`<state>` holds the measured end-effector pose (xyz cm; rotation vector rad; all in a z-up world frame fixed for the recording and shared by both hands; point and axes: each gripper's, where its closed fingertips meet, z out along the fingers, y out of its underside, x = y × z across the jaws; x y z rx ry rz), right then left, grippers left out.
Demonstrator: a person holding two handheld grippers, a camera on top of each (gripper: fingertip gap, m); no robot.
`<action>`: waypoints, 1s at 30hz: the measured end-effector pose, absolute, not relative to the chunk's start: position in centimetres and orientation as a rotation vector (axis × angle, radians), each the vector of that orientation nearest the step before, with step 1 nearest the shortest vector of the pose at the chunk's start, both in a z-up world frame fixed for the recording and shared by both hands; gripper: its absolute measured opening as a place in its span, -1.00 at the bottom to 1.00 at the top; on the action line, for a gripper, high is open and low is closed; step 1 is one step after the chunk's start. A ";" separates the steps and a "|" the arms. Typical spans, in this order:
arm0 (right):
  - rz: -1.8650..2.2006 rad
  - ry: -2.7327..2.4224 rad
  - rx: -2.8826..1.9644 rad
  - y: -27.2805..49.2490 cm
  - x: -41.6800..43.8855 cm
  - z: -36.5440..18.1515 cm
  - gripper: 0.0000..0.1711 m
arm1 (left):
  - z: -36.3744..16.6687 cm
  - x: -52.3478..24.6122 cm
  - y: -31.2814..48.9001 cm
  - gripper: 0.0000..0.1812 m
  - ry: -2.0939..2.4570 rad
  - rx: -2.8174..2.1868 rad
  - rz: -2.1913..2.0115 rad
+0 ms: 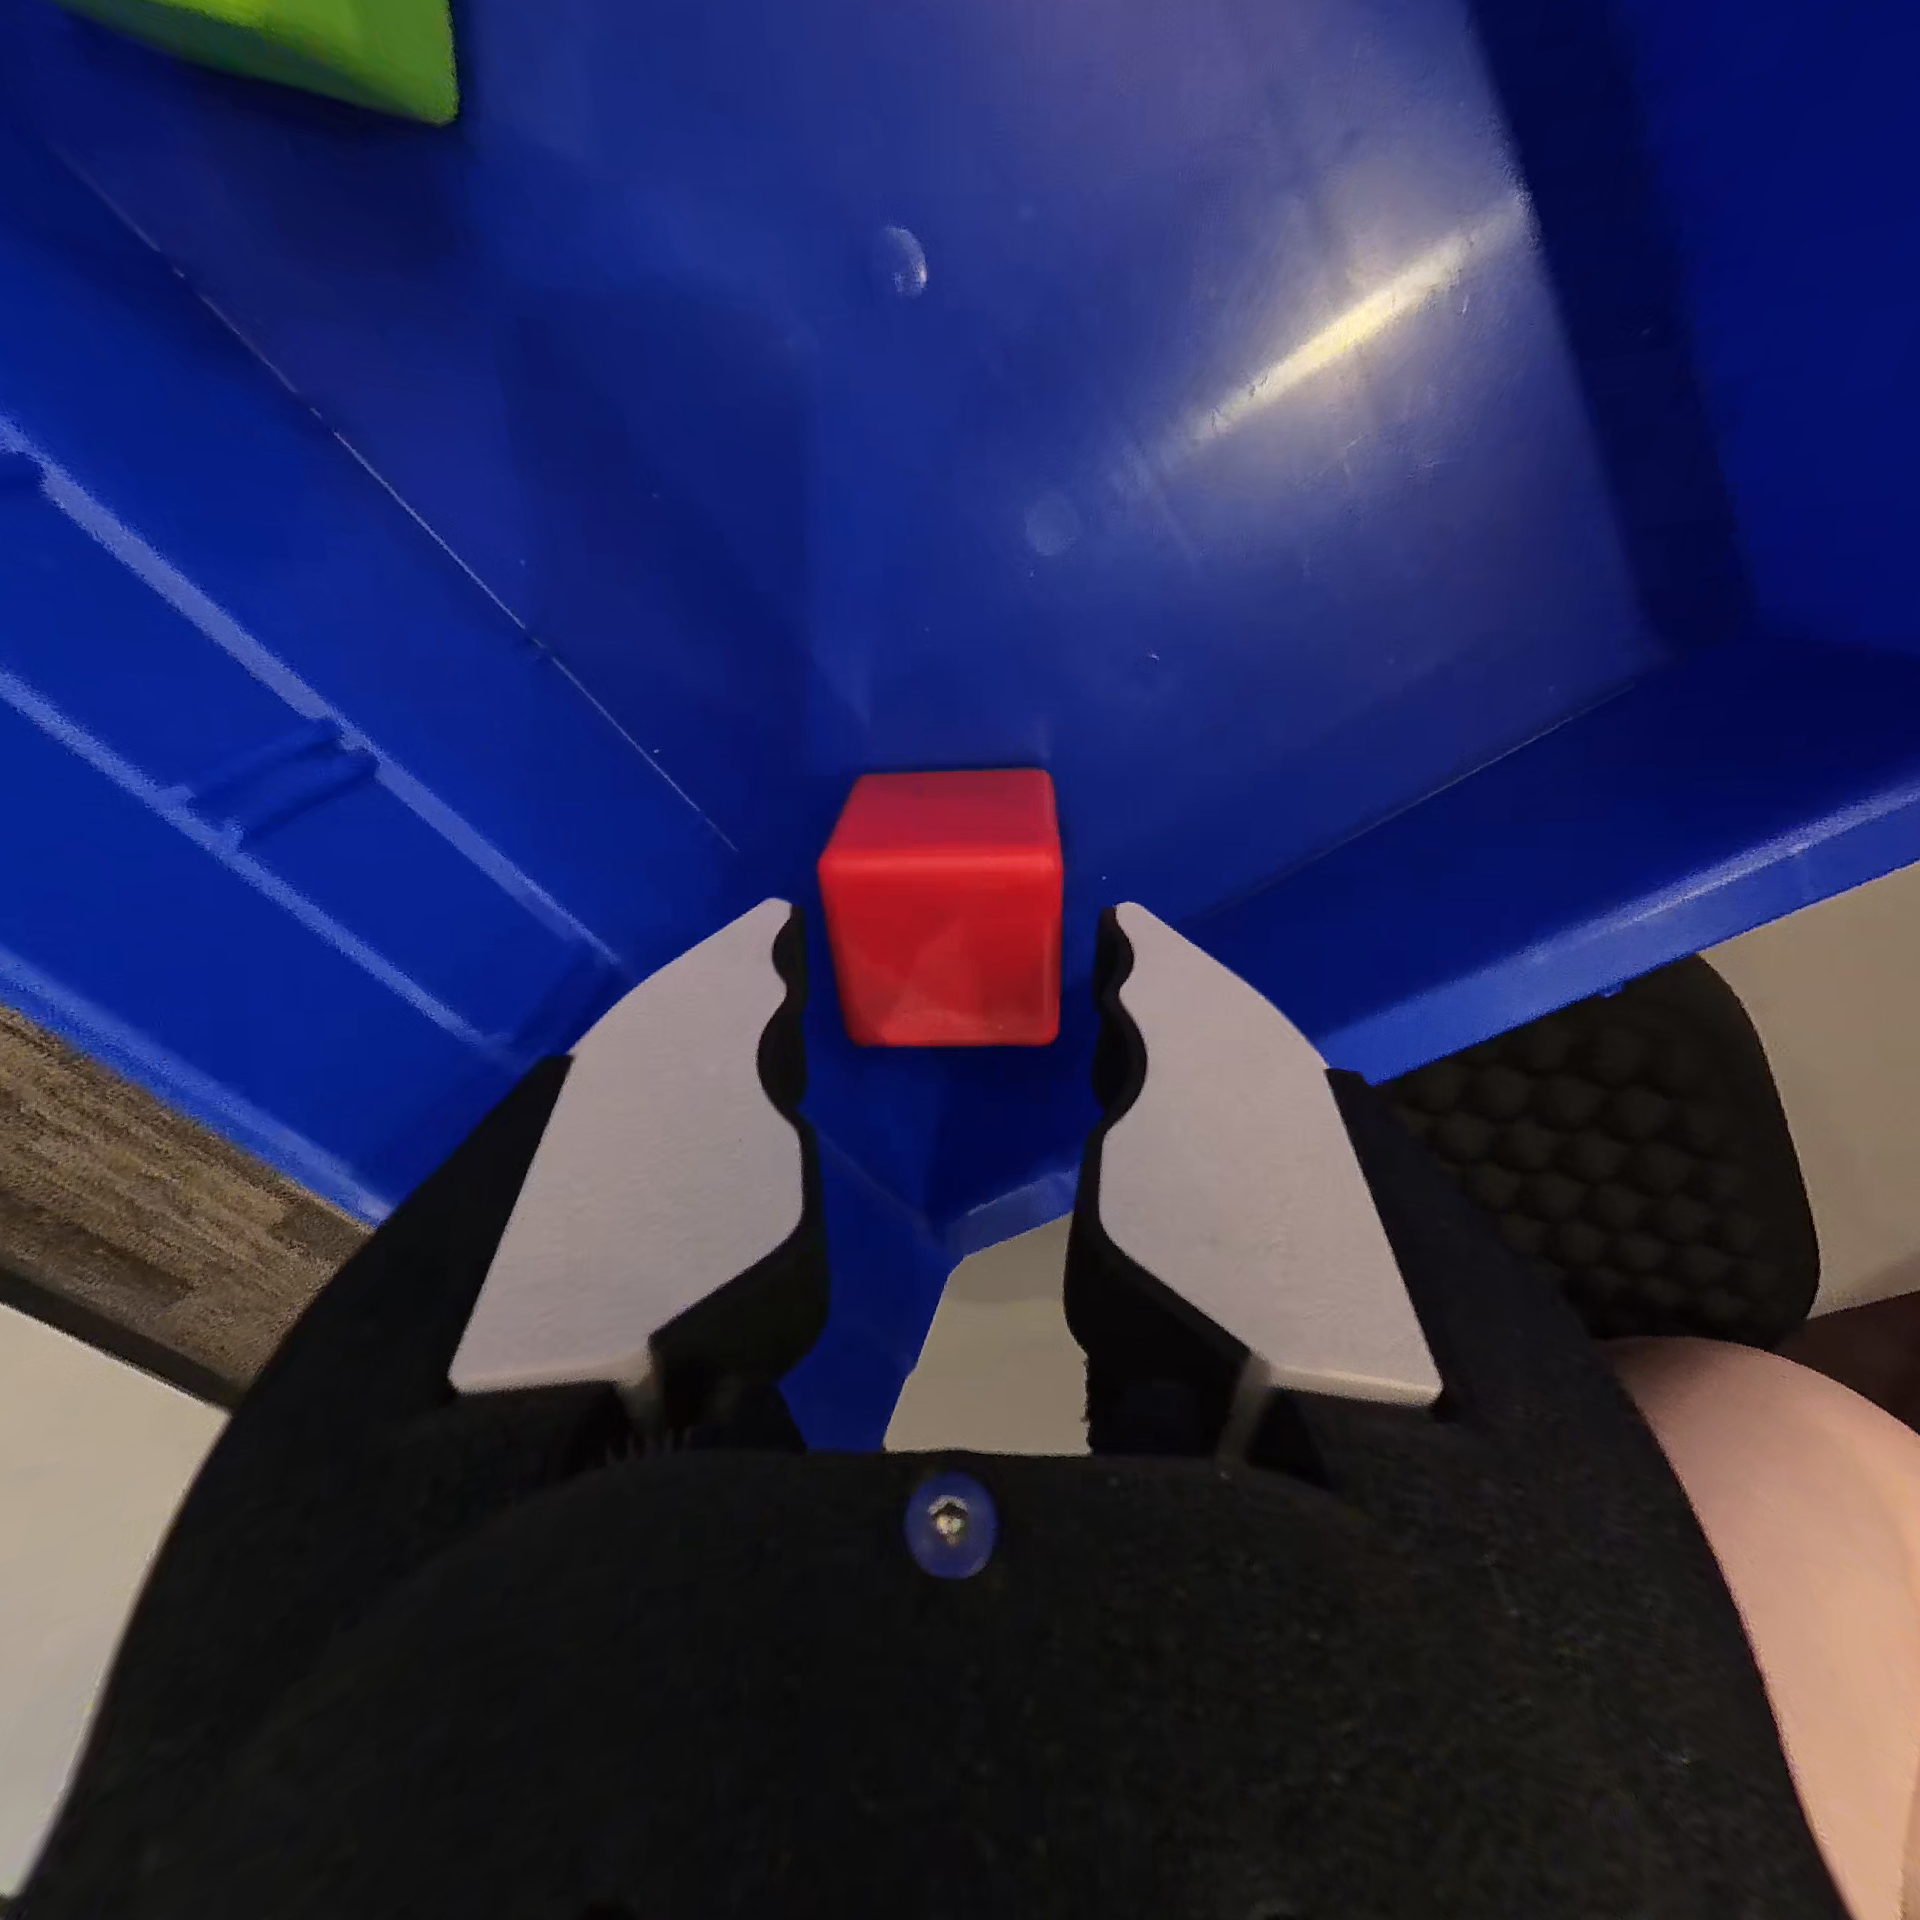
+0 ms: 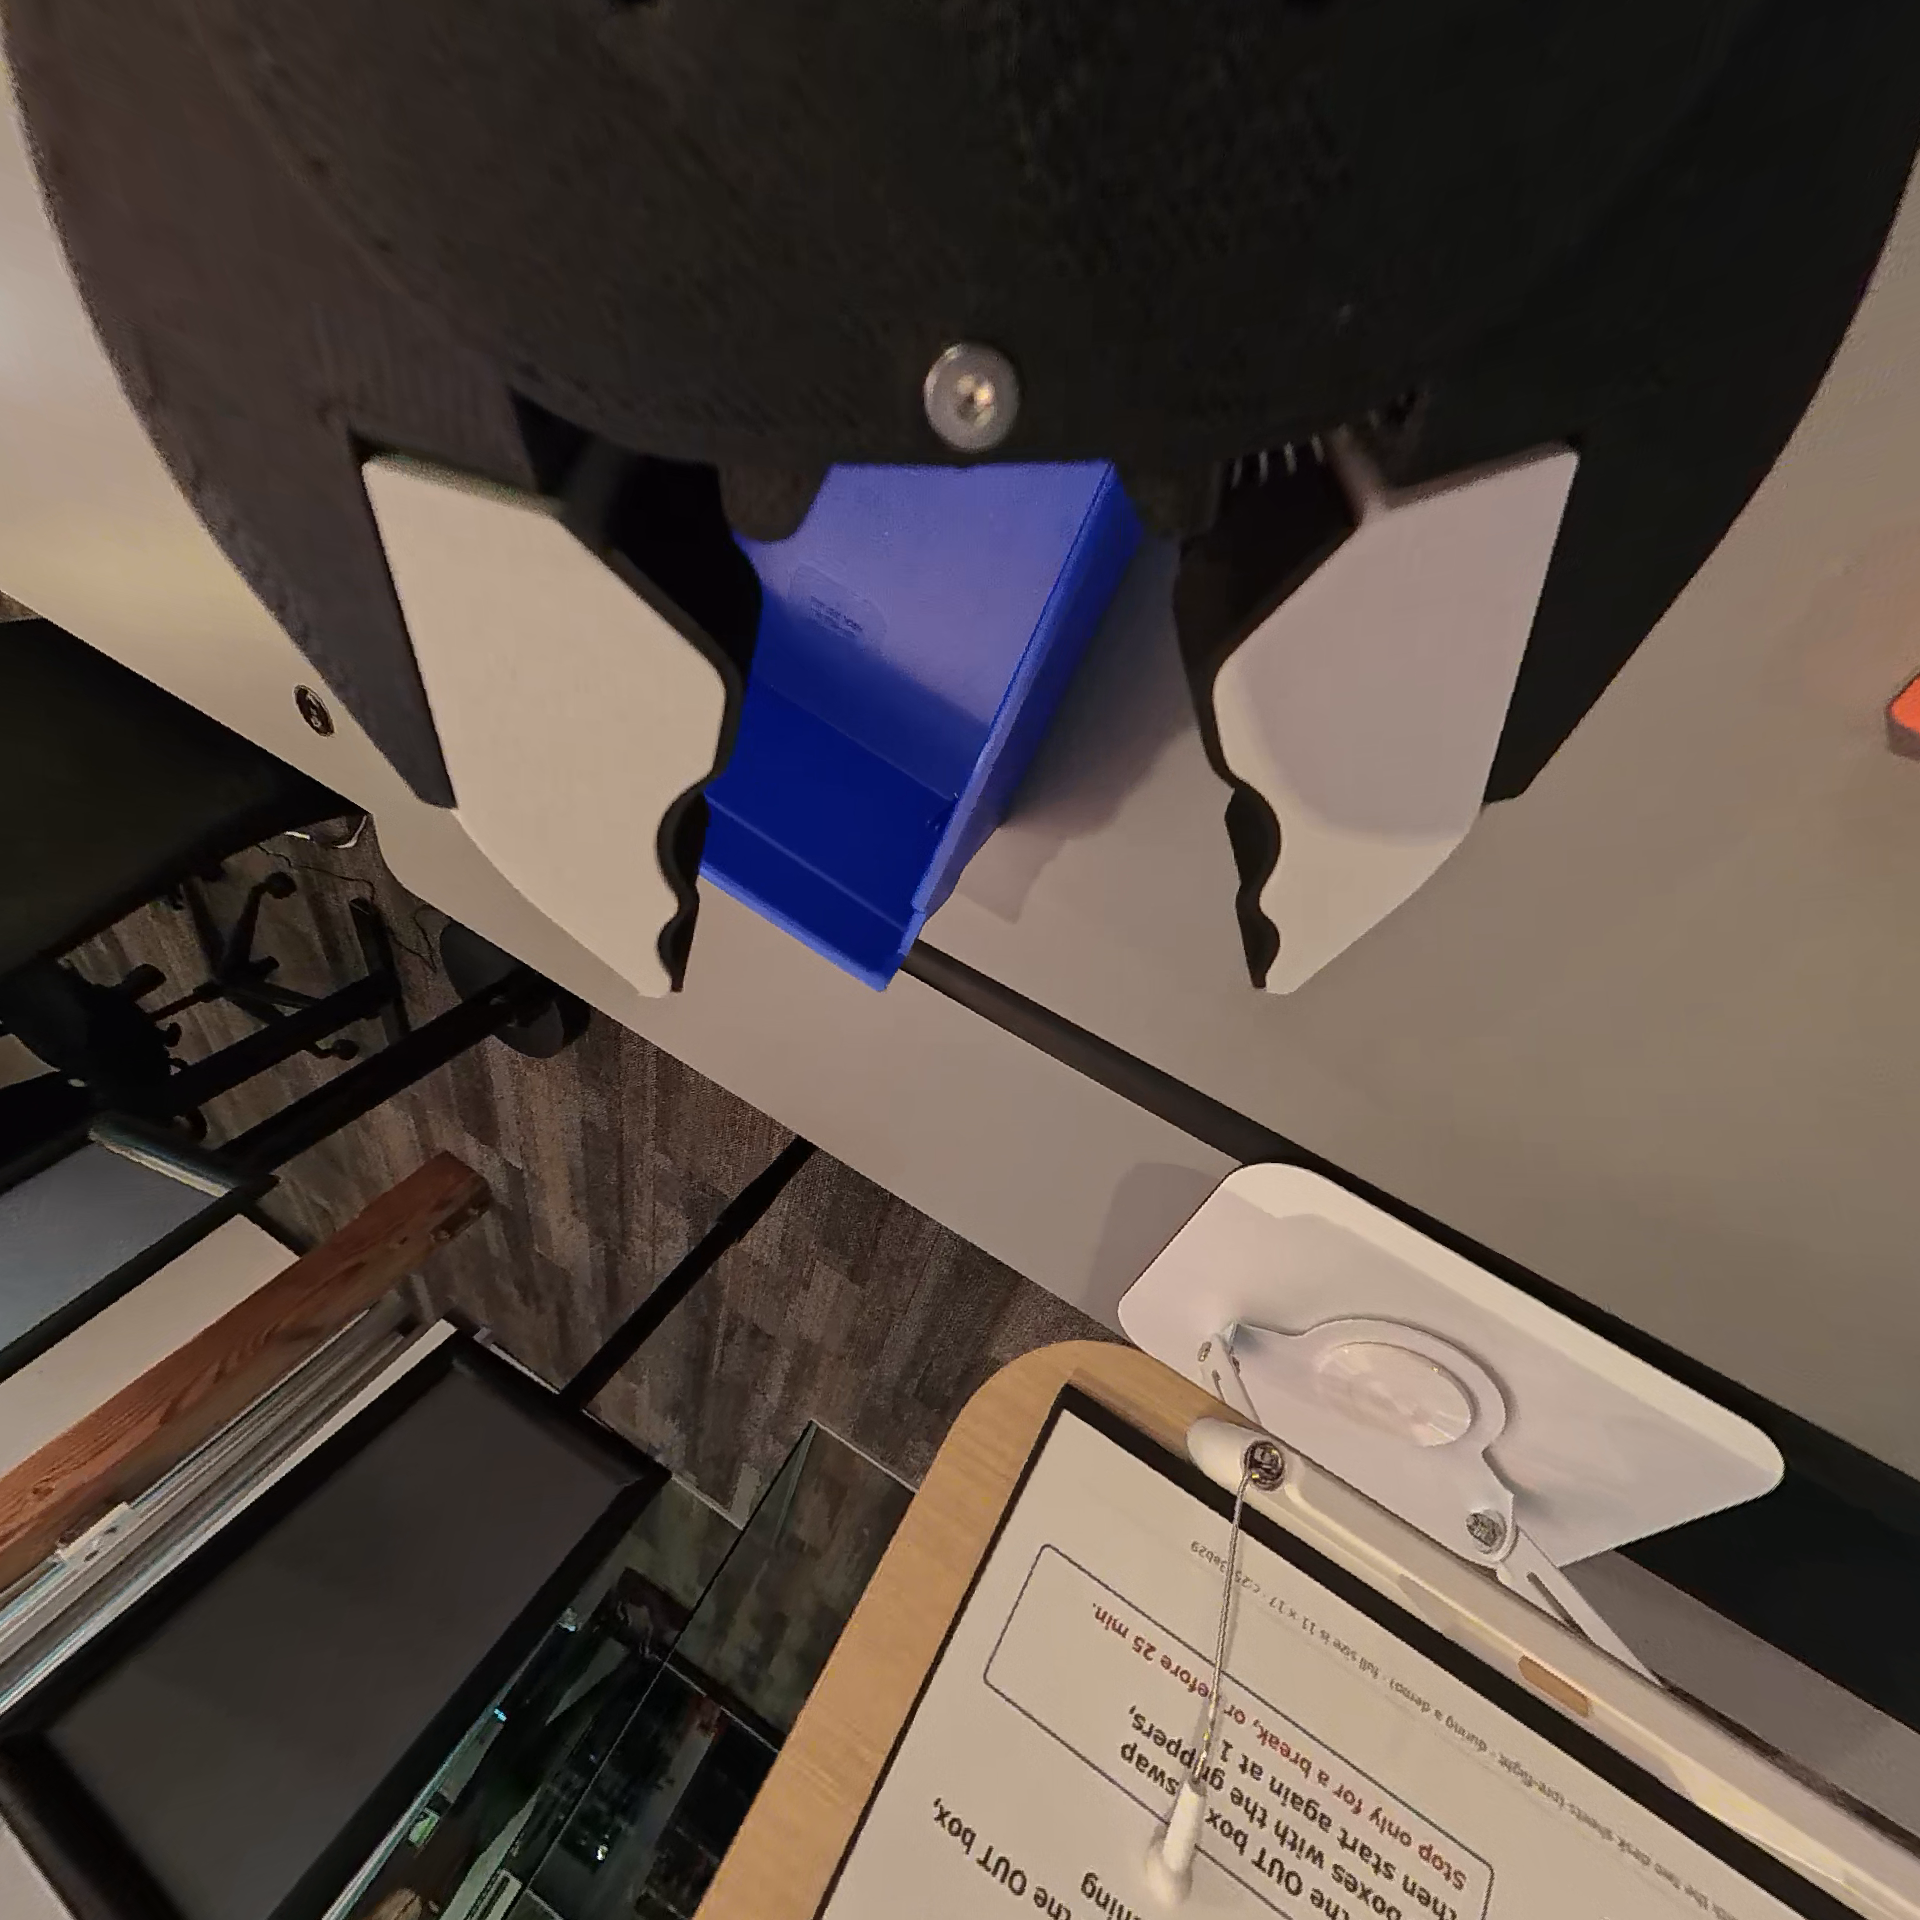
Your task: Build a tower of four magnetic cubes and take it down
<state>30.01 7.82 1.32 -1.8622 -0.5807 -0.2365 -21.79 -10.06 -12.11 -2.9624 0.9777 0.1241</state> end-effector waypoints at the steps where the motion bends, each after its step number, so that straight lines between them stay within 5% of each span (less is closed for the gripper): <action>1: -0.236 -0.583 -1.861 7.8 30.0 1.3 0.17 | -12.4 -21.8 -10.2 -0.41 0.986 -2.974 0.124; 30: -0.215 -0.619 -1.892 7.8 29.7 0.7 0.18 | -14.8 -22.2 -10.4 -0.46 0.811 -3.174 0.086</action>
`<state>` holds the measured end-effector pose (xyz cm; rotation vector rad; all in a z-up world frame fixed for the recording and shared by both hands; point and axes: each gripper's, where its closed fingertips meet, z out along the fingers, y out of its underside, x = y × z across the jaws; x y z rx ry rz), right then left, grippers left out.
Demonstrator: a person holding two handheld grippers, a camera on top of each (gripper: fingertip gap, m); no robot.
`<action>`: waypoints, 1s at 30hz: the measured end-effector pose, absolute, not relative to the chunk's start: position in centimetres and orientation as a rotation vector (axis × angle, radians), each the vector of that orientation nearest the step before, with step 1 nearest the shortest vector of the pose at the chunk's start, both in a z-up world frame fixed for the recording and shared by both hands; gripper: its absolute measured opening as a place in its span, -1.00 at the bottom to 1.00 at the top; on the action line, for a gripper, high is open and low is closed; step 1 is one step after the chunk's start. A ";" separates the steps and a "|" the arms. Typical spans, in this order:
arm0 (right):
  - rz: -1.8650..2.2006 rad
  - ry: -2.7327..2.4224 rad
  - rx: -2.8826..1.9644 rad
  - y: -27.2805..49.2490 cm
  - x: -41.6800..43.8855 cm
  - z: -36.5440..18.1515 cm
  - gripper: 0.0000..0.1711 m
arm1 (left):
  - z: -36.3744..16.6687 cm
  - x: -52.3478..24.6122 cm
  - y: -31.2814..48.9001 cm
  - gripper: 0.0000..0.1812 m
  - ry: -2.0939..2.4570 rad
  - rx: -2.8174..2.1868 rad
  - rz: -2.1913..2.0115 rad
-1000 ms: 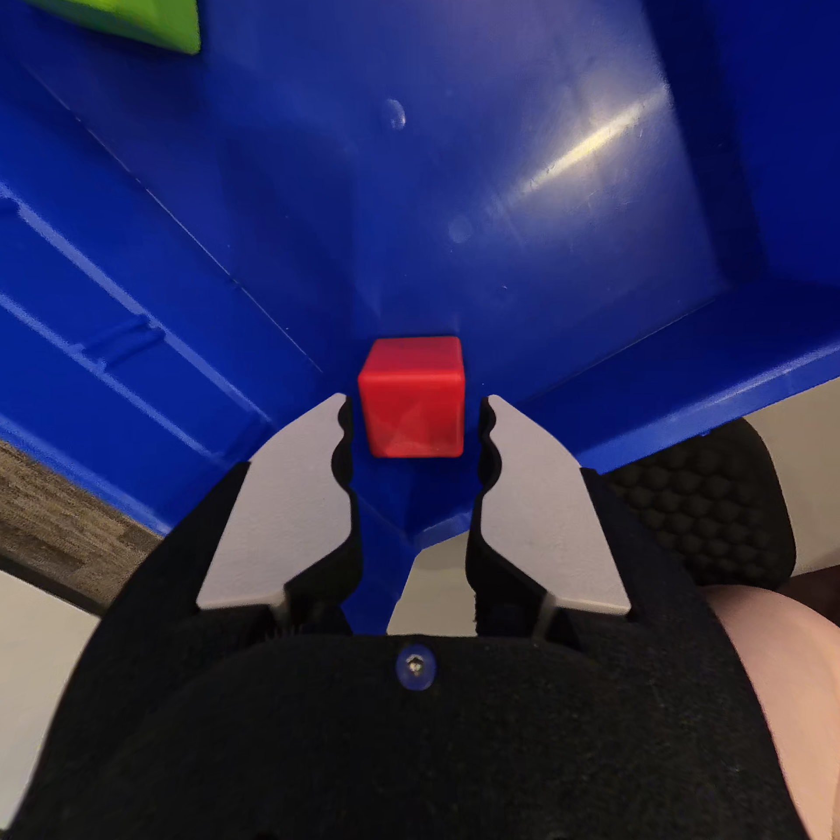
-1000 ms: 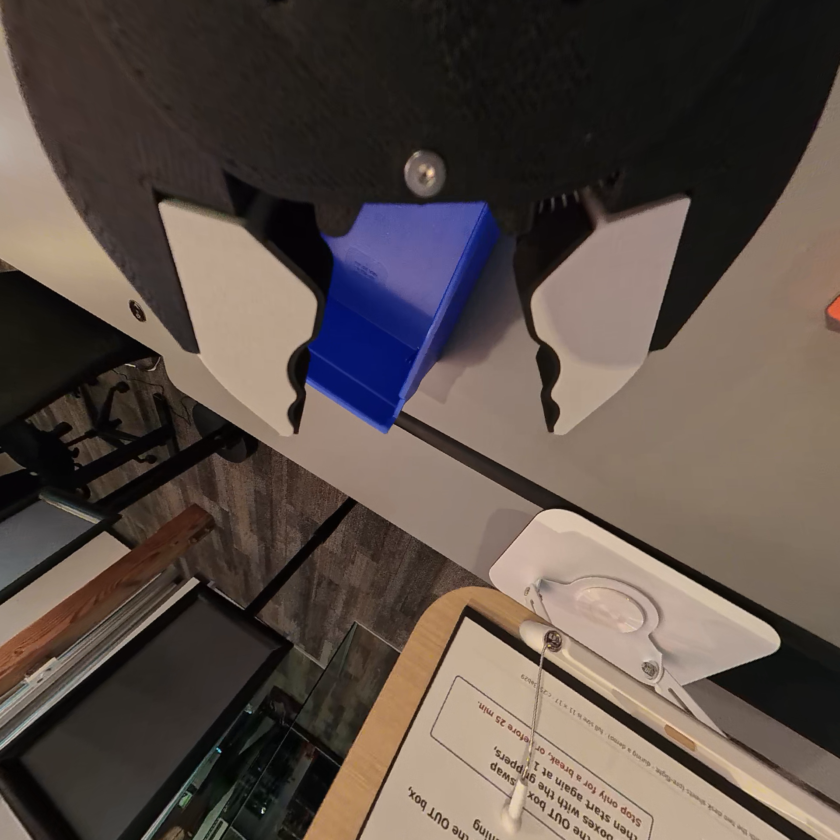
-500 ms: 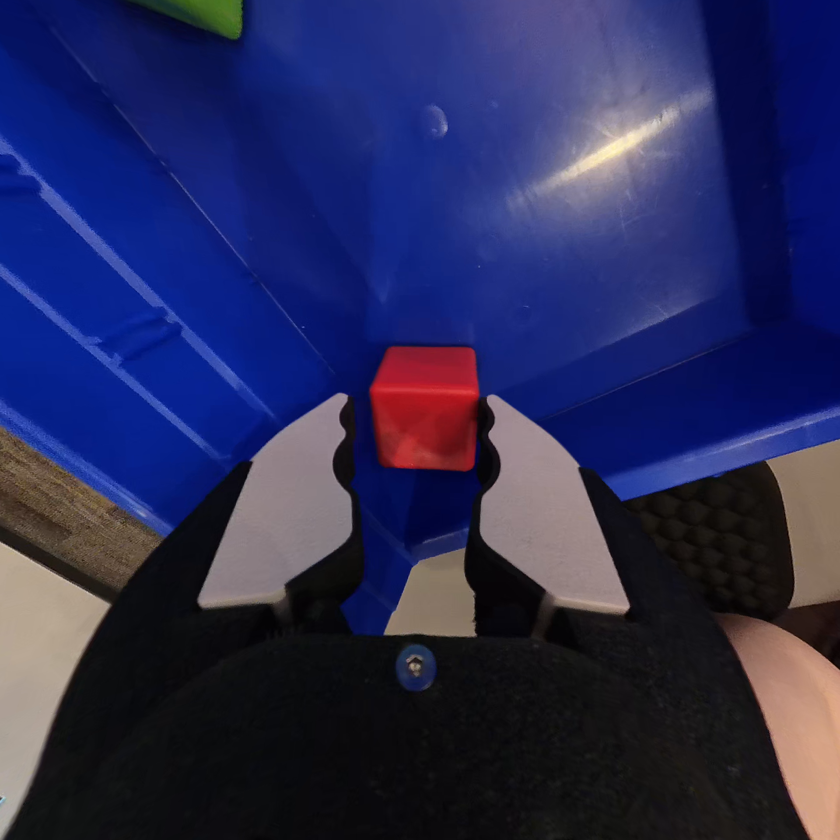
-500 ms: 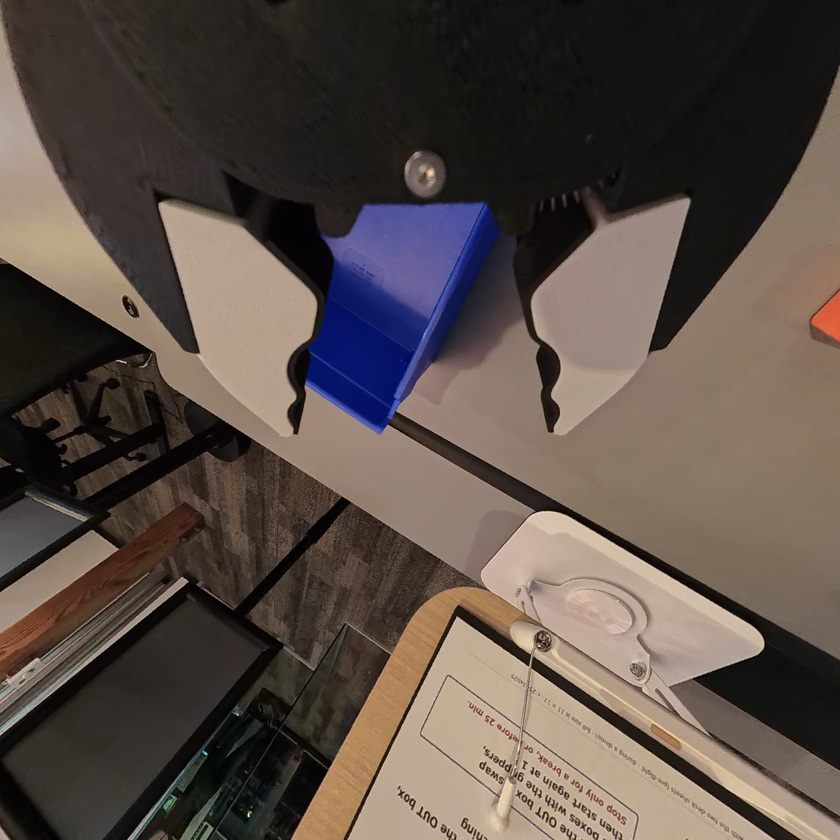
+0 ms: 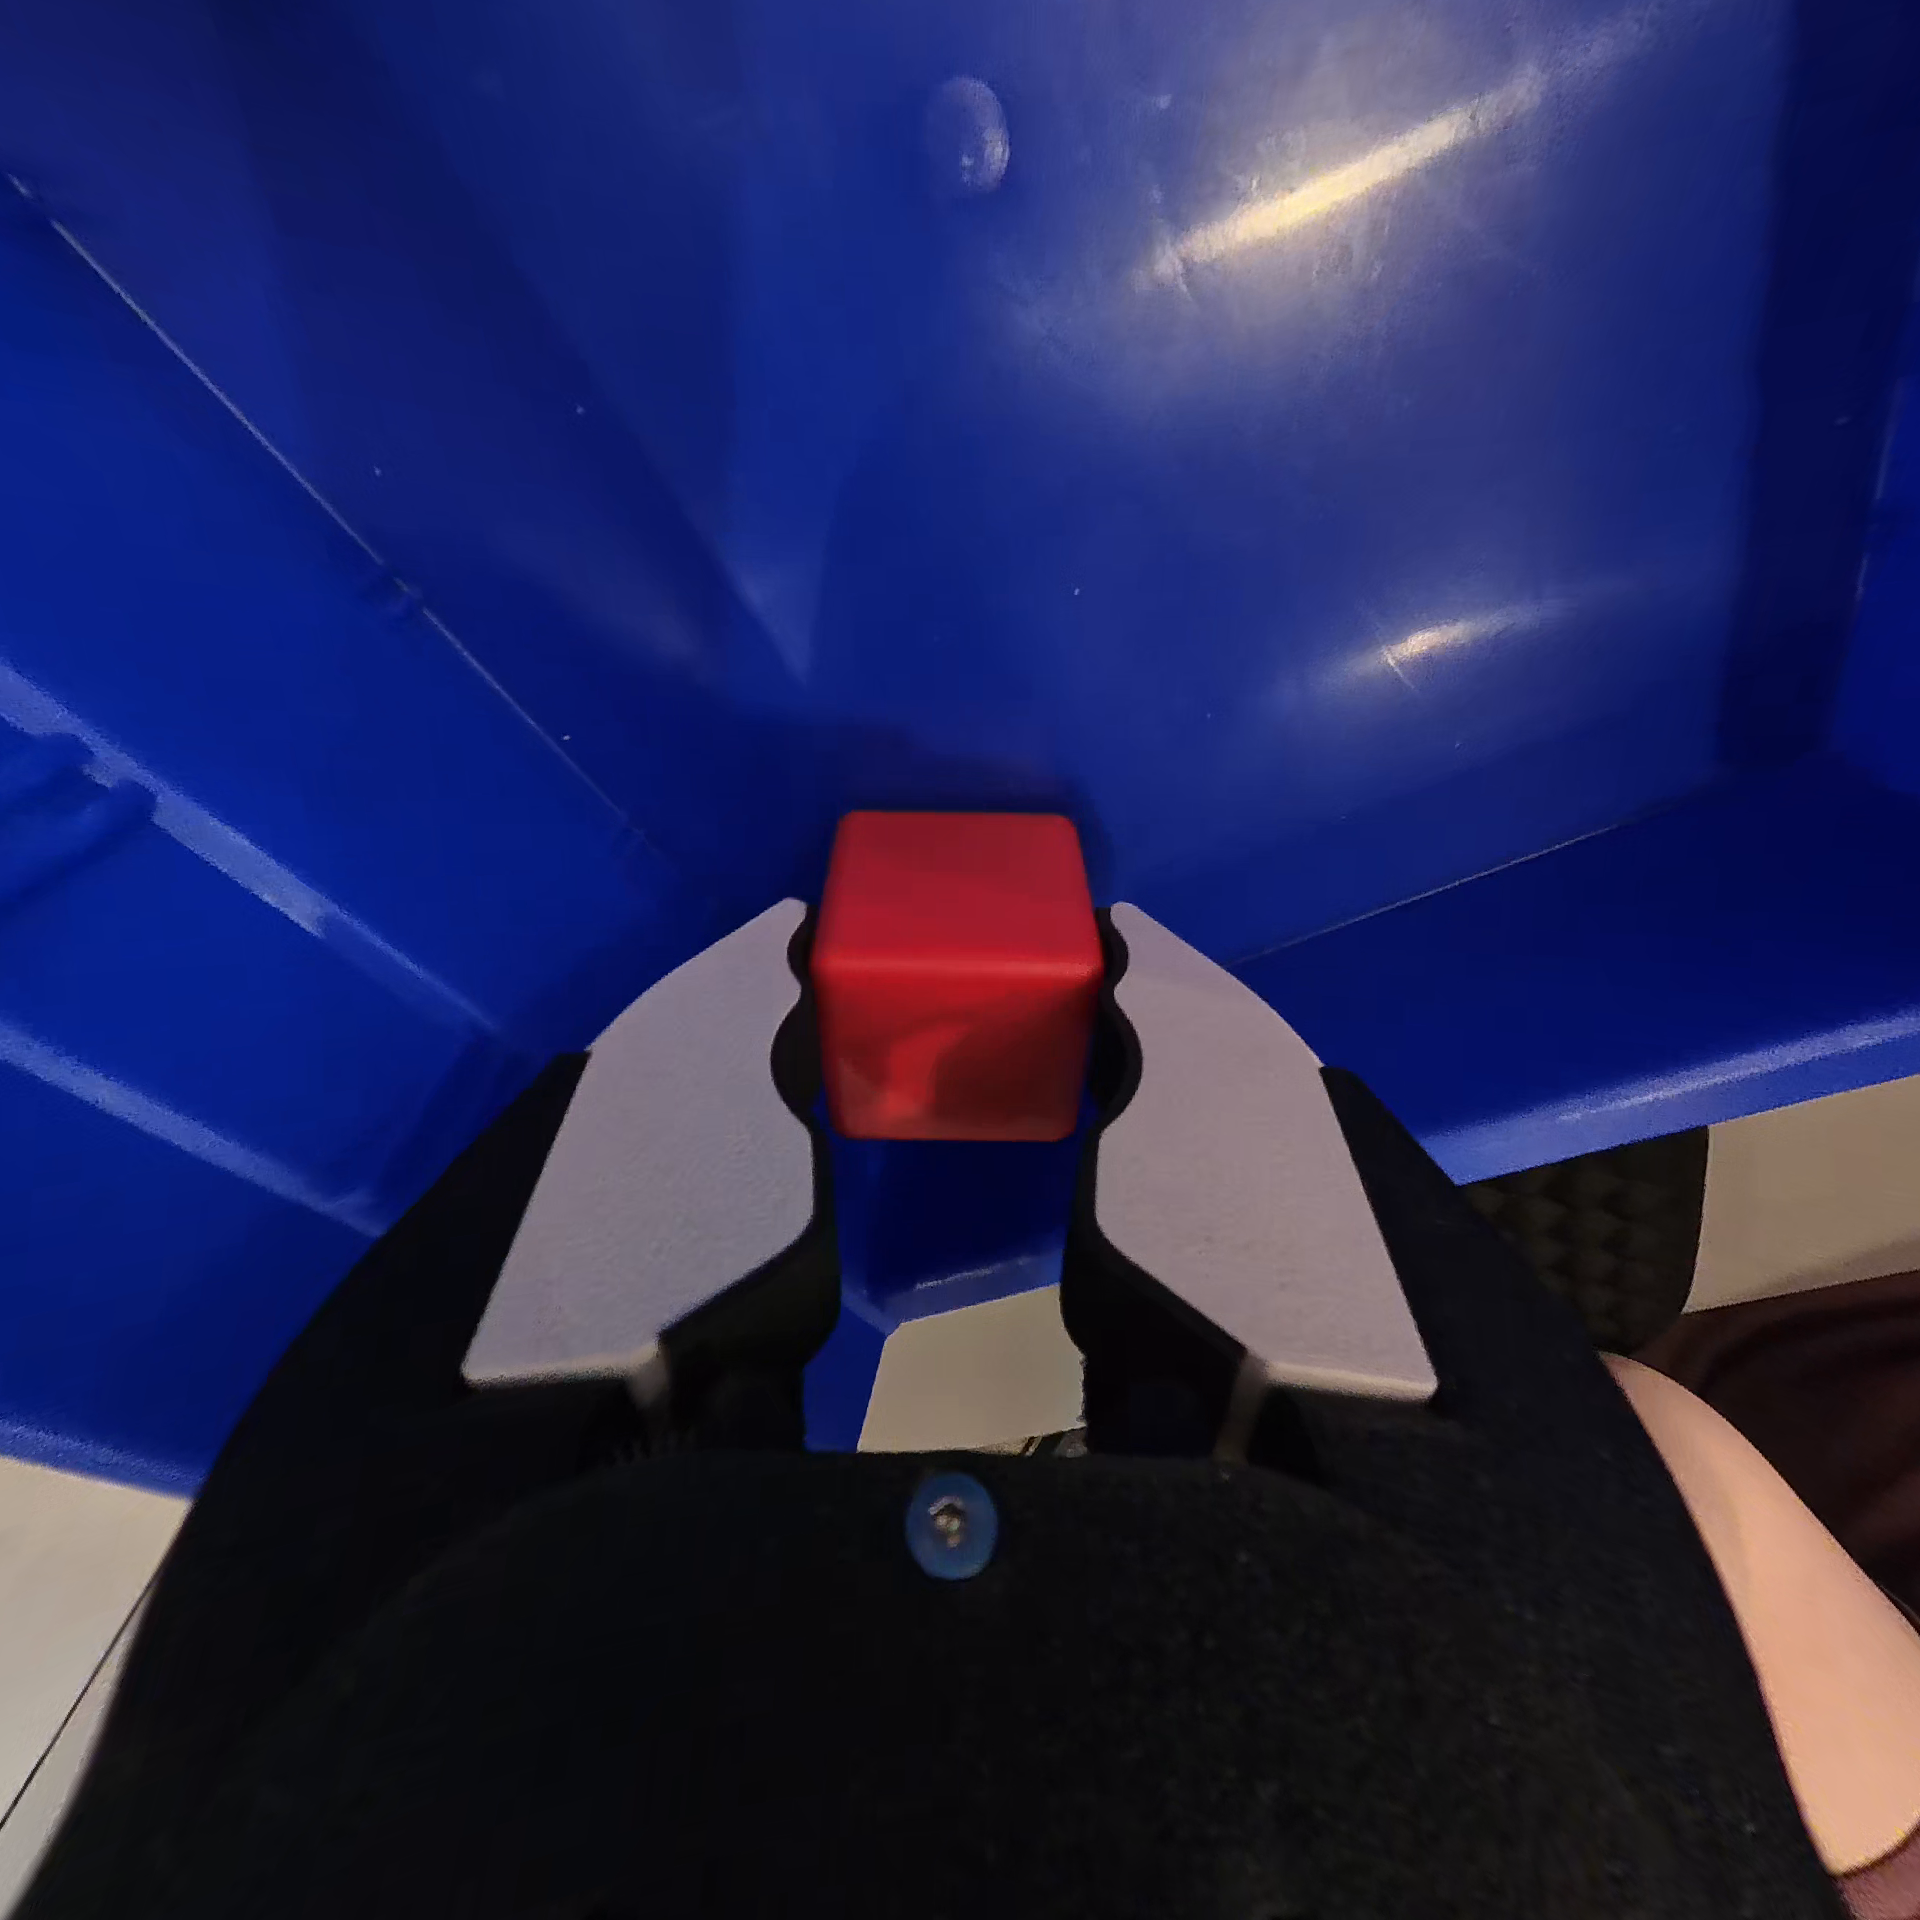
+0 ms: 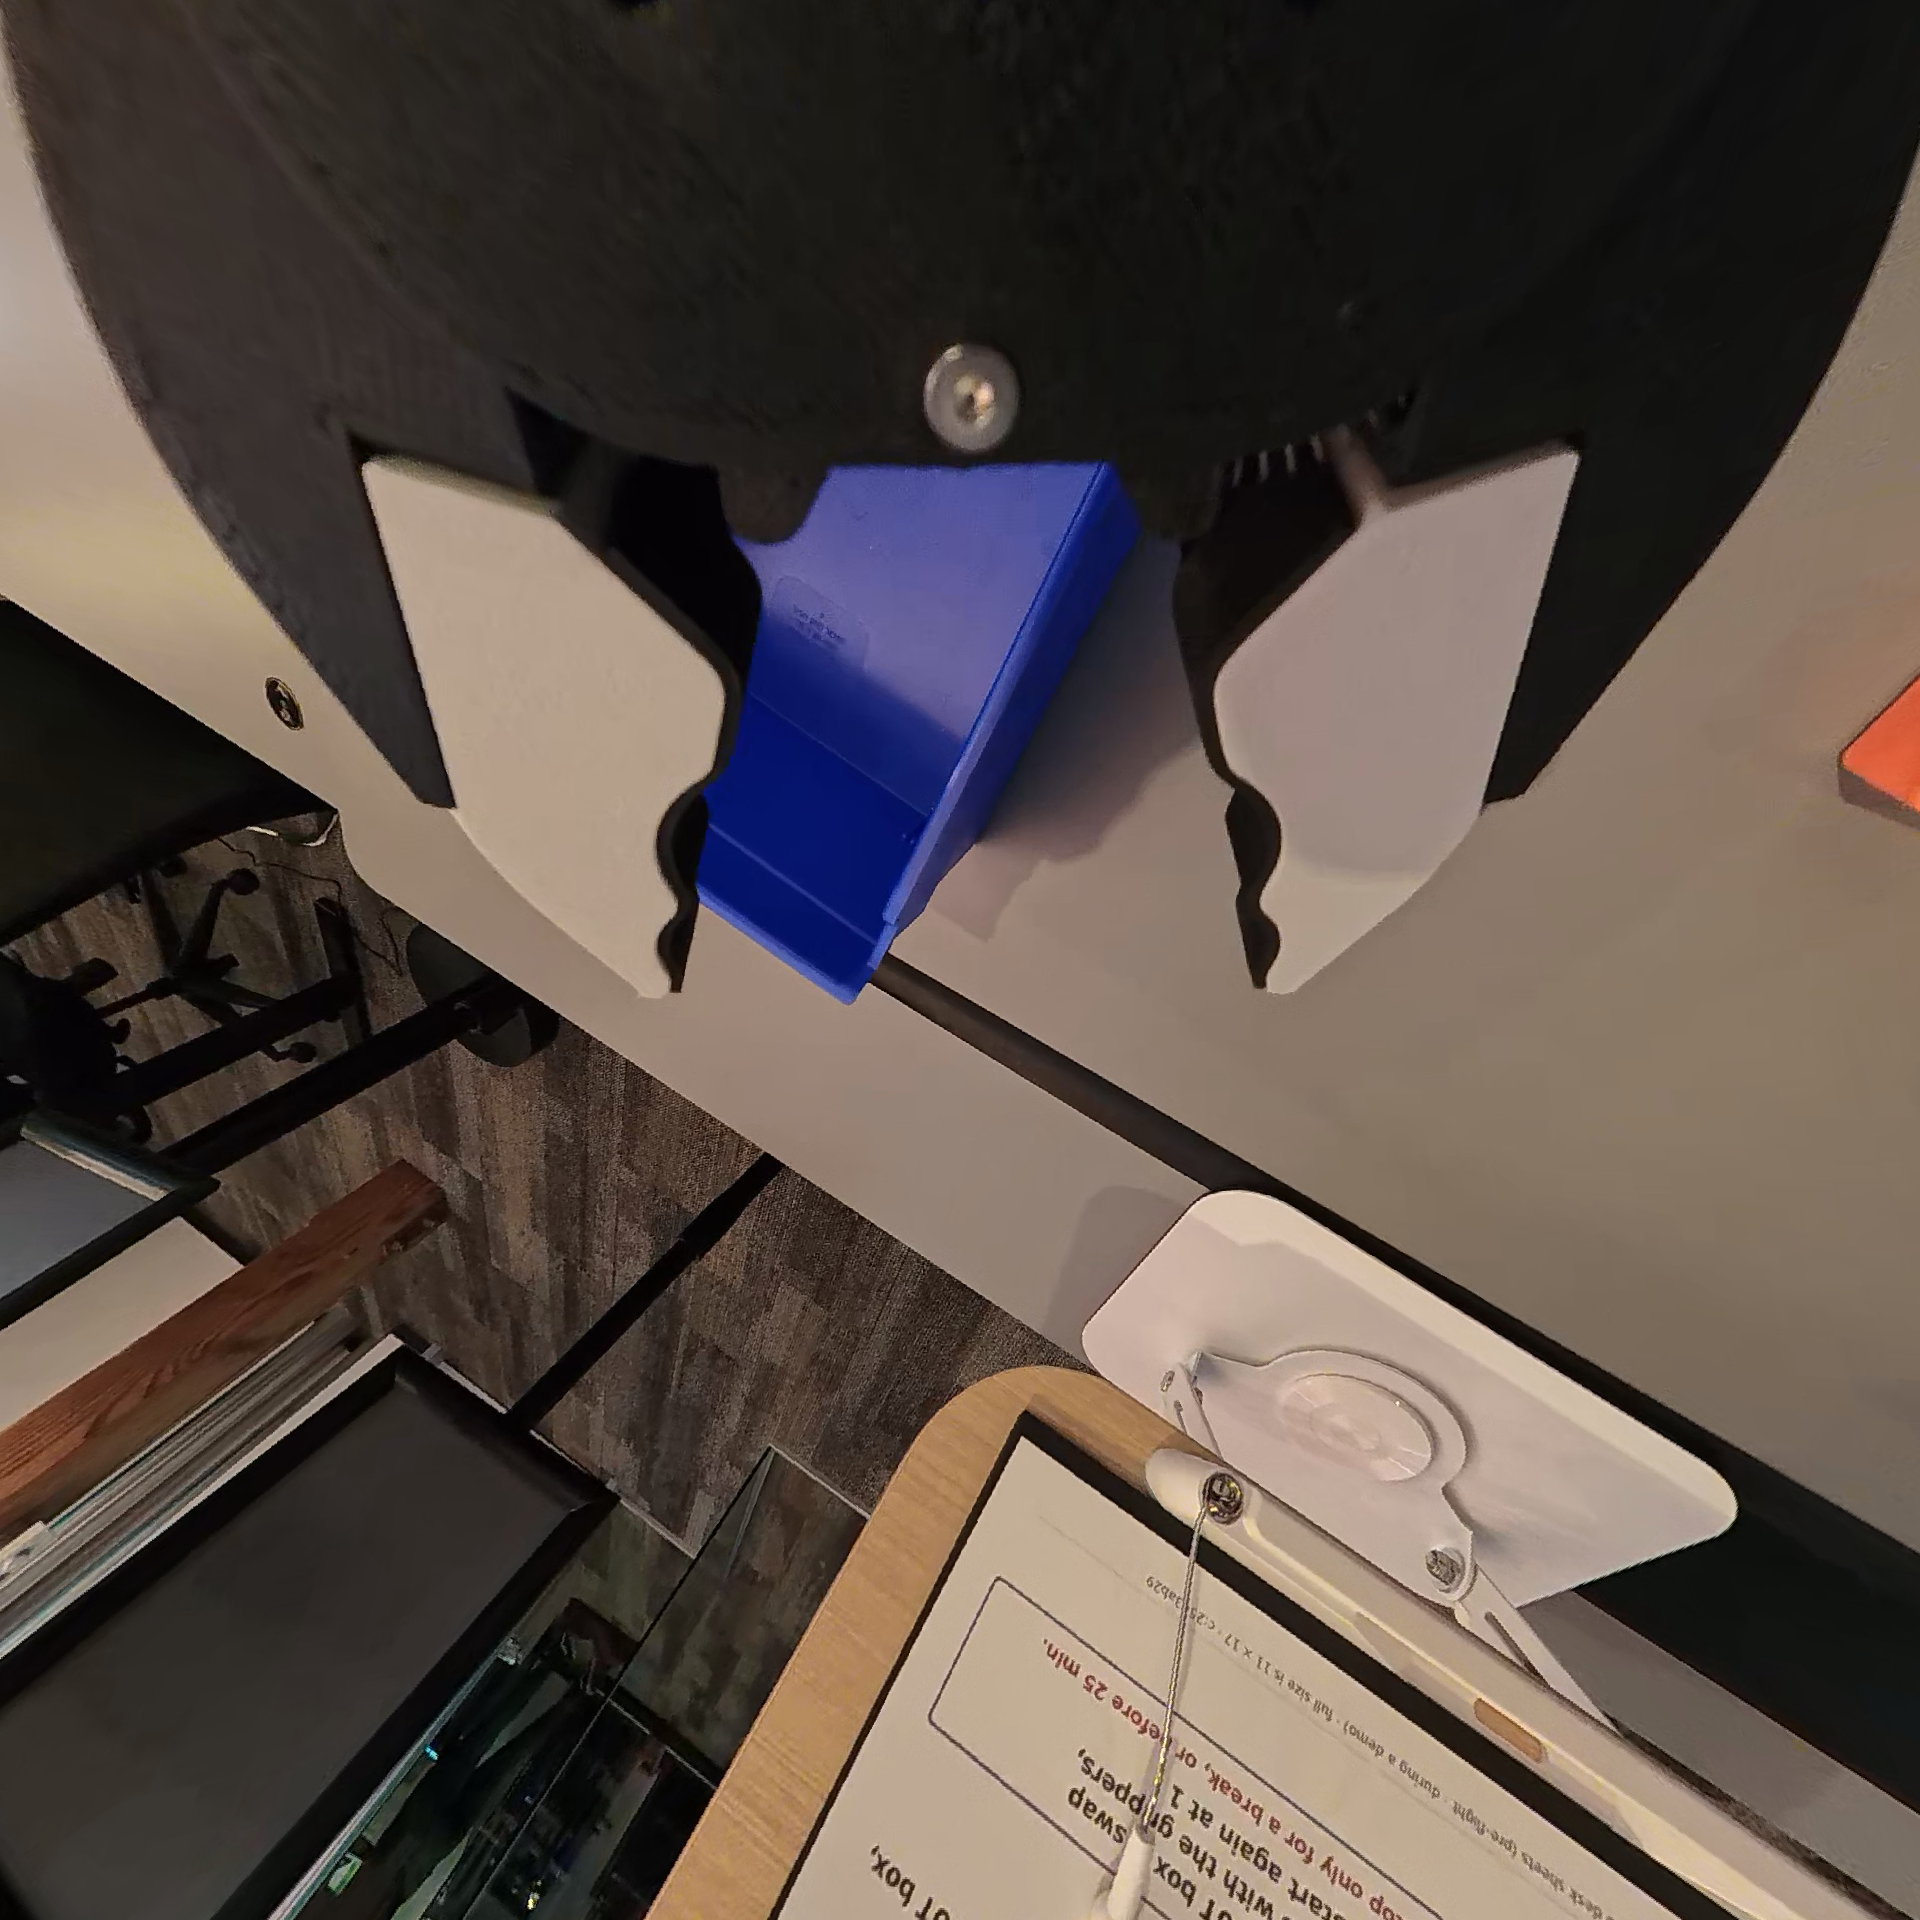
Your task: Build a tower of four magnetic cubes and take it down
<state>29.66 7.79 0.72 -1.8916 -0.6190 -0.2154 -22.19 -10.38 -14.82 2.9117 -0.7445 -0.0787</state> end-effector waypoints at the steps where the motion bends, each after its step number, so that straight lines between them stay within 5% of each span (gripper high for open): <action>1: -0.216 -0.621 -1.896 7.8 29.7 0.6 0.18 | -14.8 -22.2 -10.4 -0.46 -0.750 2.911 -0.078; 9: -0.221 -0.637 -1.913 7.8 29.5 0.1 0.18 | -13.9 -21.2 -9.8 -0.46 -0.894 2.943 -0.030; 17: -0.228 -0.640 -1.924 7.9 29.5 -0.3 0.18 | -6.4 -18.3 -8.2 -0.46 -1.175 3.235 -0.047; 24: -0.217 -0.636 -1.926 7.9 29.6 -0.1 0.18 | 1.2 -8.2 -8.4 -0.46 -1.860 3.318 0.128; 30: -0.194 -0.610 -1.927 7.6 30.3 0.7 0.19 | 0.7 2.3 -8.1 -0.46 -2.176 3.139 0.393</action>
